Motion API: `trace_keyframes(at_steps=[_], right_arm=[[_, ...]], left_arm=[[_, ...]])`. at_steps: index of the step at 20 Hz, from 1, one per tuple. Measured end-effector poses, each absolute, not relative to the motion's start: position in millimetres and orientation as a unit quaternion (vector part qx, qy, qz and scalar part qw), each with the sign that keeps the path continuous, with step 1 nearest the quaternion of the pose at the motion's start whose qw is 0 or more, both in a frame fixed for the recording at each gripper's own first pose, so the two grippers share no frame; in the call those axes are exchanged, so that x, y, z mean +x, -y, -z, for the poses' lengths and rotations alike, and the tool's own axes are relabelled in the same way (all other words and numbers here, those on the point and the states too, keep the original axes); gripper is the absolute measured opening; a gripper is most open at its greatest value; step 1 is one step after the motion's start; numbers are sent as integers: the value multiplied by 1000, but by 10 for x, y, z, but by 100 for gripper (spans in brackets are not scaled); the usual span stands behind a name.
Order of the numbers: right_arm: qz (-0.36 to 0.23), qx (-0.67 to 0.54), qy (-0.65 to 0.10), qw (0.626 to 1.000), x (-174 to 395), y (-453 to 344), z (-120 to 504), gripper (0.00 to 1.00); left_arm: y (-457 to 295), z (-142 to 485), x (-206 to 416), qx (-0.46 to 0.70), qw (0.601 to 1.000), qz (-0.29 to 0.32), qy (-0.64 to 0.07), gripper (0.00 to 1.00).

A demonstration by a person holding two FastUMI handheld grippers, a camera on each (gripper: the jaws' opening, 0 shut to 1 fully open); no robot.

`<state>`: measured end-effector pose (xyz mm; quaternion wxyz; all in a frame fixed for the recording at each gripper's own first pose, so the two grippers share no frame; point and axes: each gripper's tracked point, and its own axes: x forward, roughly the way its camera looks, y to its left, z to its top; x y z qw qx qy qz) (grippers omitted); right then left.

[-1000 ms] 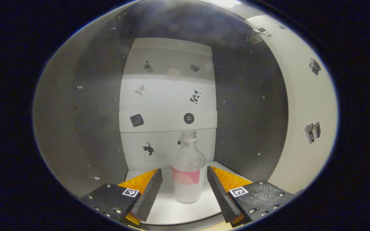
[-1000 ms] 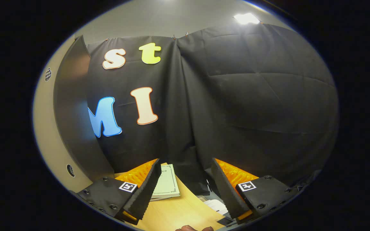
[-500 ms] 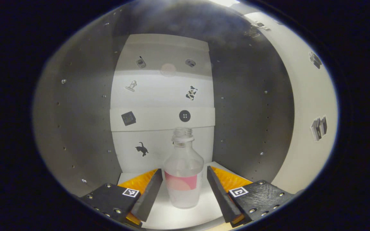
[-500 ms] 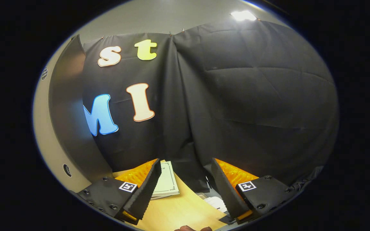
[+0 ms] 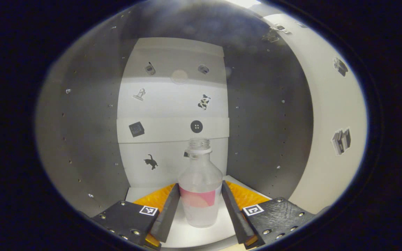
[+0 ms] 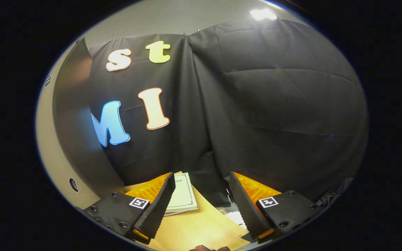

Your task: Open the cabinet door with the right hand, grasp the bottle in the cabinet with the left hand and place it on the coaster, then close the cabinet door with the right hand.

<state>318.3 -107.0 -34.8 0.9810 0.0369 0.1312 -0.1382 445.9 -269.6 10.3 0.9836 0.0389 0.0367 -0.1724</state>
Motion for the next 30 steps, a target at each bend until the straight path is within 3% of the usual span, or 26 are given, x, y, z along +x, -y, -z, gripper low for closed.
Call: trace_keyframes(at_steps=[7,13,23,30], right_arm=[[131,47,-124,983,2969,943,297,98],[123,48,-120,984,2674,773,241,98],[129,29,-92,987,2130,568,7,98],[122,28,-92,988,1851,358,17,98]], left_arm=[[2655,-336,3851,0,976,218,-16,71],[2335,-451,3142,32,973,230,14,69],[1071,-207,2221,54,984,169,5,68],[95,391,1812,59,992,108,12,70]])
